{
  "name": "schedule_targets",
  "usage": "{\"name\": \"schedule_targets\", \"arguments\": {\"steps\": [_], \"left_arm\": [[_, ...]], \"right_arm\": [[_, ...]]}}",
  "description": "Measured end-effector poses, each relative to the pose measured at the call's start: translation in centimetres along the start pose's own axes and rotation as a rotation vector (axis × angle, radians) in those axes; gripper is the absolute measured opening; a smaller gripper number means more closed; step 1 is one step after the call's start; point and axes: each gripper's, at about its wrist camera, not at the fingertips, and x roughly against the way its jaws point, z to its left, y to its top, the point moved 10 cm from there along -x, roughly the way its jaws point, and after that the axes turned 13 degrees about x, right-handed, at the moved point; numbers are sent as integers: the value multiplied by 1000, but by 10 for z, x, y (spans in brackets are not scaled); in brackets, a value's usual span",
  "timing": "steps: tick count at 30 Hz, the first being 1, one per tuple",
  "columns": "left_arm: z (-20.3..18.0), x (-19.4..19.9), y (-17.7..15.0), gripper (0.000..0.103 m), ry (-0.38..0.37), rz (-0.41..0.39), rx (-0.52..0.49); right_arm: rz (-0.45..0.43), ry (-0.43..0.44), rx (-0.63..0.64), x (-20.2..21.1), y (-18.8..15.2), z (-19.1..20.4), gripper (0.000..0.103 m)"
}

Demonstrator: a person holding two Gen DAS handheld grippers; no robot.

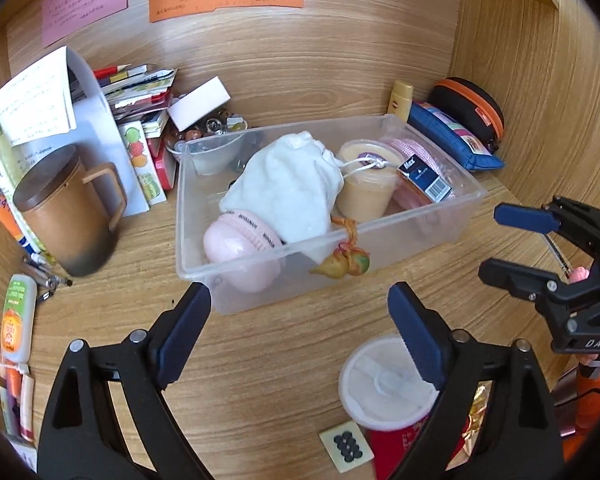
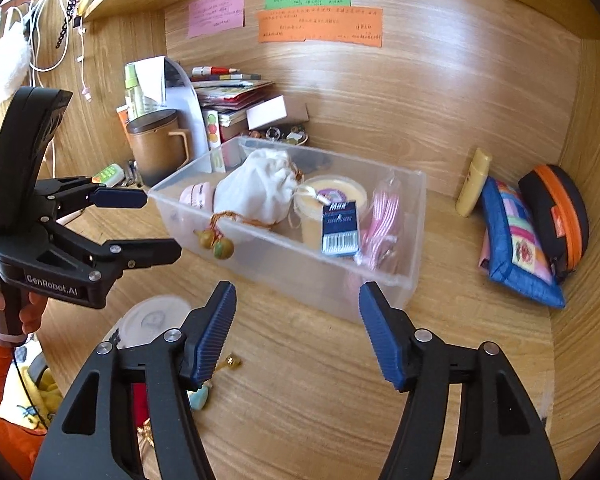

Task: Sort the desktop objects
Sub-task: 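Open both tools and withdraw from the bin, then grasp the white lidded tub with the right tool while the left tool grasps the mahjong tile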

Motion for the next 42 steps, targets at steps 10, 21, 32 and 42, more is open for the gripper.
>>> {"name": "schedule_targets", "arguments": {"steps": [10,21,32,42], "left_arm": [[41,24,-39,91,65,13,68],[68,34,-90,91,62,77,112],[45,35,-111,91,-13,124,69],[20,12,-106,90,-5,123,-38]], "right_arm": [[-6,171,41,-5,-8,60,70],[98,237,106,-44,-18,106,70],[100,258,75,-55,-16,108,63],[46,197,19,-27,-9,77,63]]}}
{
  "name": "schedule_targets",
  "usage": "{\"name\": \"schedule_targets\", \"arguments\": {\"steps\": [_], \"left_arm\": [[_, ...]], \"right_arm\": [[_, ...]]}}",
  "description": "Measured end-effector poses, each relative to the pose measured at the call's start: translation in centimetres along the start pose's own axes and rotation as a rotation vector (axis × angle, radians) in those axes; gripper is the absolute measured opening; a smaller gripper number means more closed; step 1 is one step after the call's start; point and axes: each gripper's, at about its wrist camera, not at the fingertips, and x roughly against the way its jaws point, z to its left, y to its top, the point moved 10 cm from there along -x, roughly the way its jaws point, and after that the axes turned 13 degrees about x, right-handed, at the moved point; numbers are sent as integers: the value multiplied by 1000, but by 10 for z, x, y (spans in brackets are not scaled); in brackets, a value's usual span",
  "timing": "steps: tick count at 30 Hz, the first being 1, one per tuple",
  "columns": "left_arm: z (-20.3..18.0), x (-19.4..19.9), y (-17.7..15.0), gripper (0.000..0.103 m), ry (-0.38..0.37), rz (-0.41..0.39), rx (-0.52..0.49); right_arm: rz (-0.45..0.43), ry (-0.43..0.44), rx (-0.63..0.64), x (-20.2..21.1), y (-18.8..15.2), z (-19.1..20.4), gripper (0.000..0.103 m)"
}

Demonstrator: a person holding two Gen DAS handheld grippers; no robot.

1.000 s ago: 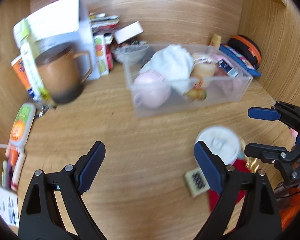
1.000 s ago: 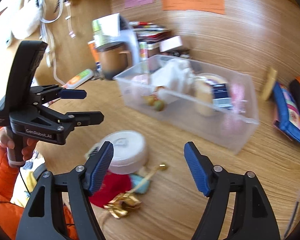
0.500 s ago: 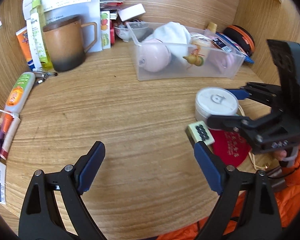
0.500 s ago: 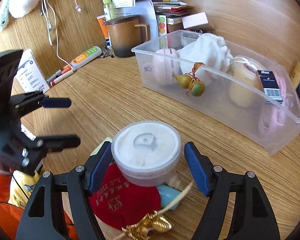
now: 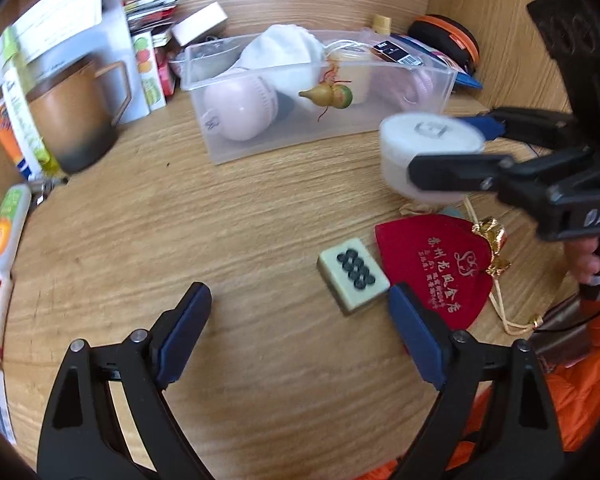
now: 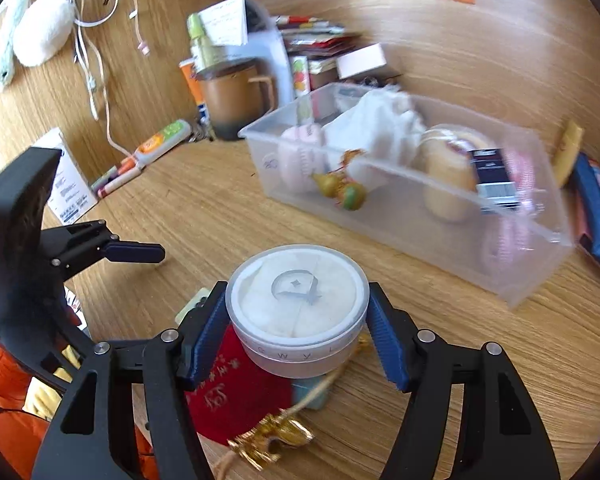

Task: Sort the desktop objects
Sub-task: 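Grasp the white lidded tub with the right tool while the left tool grasps the mahjong tile, then carry the white tub and mahjong tile over the clear bin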

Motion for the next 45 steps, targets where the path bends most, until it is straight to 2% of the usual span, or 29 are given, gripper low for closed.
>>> {"name": "schedule_targets", "arguments": {"steps": [1,6,10,11,12,14,20,22,25,33,45], "left_arm": [[-1,-1,1,90,-2,-1,-4],[-3,-10,6,73,3,1,-13],[-1,-13,10,68,18,-21,-12],[0,-13,11,64,20,-27,-10],[3,-13,13,59,34,-39,2],[10,-13,15,56,68,-58,27],[21,-9,15,42,80,-78,63],[25,-9,17,34,93,-88,80],[34,-10,22,33,111,-99,126],[42,-5,39,33,70,-125,196],[30,27,81,33,31,-210,173]], "right_arm": [[-5,-5,-7,4,0,-3,63],[-29,-44,-50,19,-2,-24,63],[-37,-60,-72,24,-2,-36,63],[-38,-62,-77,25,-2,-38,63],[-39,-62,-83,26,-2,-41,63],[-39,-59,-93,26,-3,-45,63],[-42,-55,-94,25,-3,-48,63],[-46,-51,-91,26,-2,-47,63],[-52,-47,-90,26,0,-47,63],[-71,-65,-100,33,5,-54,63],[-117,-95,-126,49,20,-75,63]]}}
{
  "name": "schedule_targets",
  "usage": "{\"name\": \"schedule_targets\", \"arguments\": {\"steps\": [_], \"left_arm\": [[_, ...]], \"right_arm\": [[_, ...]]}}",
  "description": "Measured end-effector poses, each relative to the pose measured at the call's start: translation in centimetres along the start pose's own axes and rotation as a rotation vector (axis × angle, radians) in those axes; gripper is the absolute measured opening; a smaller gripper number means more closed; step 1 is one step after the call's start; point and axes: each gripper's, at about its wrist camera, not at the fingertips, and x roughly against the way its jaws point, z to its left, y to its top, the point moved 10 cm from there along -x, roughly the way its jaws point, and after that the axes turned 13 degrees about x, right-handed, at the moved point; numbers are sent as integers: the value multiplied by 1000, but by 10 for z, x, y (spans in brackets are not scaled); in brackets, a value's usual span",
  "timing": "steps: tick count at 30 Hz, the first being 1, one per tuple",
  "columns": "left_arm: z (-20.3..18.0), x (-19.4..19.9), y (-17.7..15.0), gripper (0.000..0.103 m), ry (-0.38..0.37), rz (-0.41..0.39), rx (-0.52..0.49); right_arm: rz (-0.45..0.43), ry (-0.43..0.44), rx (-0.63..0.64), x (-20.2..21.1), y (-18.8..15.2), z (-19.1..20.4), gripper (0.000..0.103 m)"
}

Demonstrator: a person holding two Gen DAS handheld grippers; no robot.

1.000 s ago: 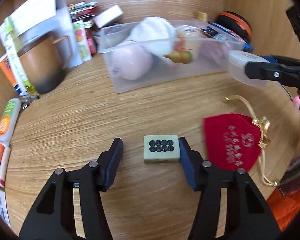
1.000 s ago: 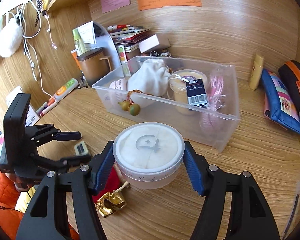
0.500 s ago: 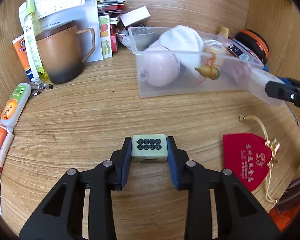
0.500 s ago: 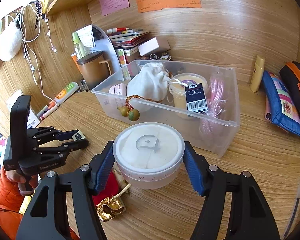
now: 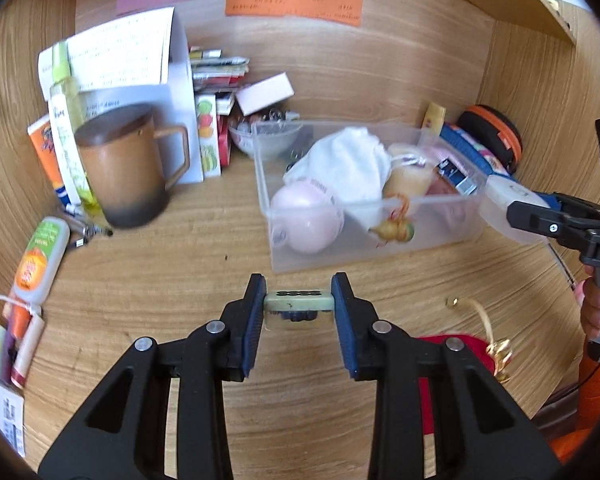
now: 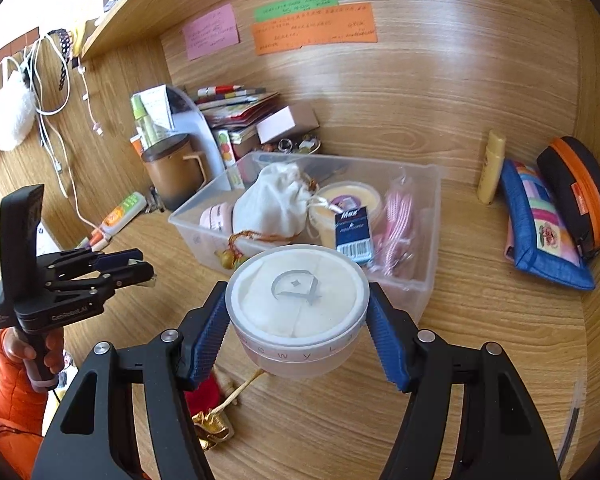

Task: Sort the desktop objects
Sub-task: 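Carry the white tub and mahjong tile over the clear bin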

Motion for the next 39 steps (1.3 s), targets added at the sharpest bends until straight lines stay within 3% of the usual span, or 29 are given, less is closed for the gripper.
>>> {"name": "schedule_targets", "arguments": {"steps": [15,29,39], "left_arm": [[-11,5,63,33,-49,-72,-32],[-27,-39,85,33,-139,0,-55],[-32,-65,91,33,-158,42,-67]], "right_arm": [[-36,-28,0,-8,38,-21,63],[-2,-62,6,-41,60,-40,63],[57,-85,47,-67,65,-46,63]]}}
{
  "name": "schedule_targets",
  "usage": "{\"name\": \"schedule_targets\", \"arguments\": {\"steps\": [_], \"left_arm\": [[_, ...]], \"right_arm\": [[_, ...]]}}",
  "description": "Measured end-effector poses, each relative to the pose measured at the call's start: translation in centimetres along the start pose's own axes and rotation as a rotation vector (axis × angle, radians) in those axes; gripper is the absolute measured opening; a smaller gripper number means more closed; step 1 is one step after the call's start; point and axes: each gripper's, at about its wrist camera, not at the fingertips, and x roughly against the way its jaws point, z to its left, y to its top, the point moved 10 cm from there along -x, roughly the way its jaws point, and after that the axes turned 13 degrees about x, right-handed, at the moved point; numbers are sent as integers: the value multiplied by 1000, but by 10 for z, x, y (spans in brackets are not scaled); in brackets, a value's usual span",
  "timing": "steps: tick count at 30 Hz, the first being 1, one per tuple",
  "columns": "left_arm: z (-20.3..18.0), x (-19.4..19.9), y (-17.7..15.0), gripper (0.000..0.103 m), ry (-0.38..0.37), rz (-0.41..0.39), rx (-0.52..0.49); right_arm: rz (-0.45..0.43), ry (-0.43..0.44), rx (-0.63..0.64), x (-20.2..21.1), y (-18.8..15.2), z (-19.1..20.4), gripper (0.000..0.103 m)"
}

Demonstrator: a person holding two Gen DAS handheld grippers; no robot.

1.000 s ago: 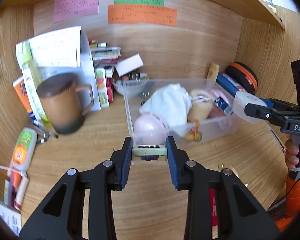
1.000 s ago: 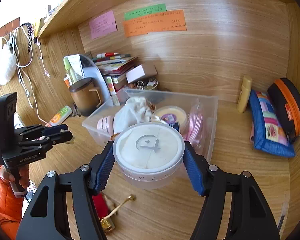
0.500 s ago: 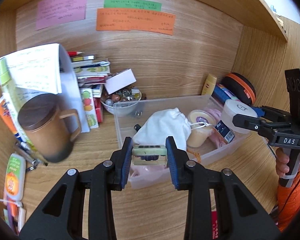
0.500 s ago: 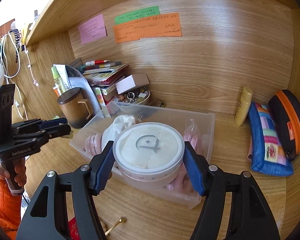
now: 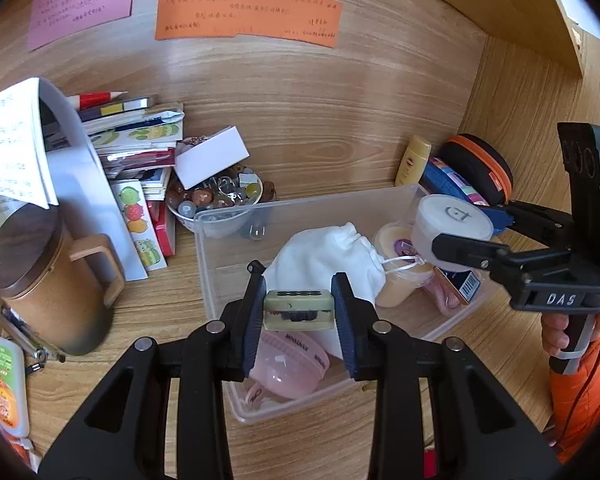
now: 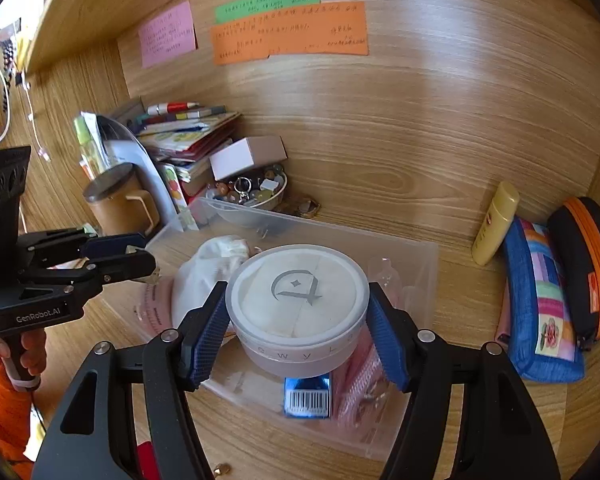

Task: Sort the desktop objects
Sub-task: 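Carry the white tub and mahjong tile over the clear bin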

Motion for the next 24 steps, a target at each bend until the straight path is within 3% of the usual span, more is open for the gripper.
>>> {"name": "schedule_targets", "arguments": {"steps": [24], "left_arm": [[11,-38,2,33,35,59,-4]], "right_arm": [[61,-45,91,-35,6,-1,63]]}}
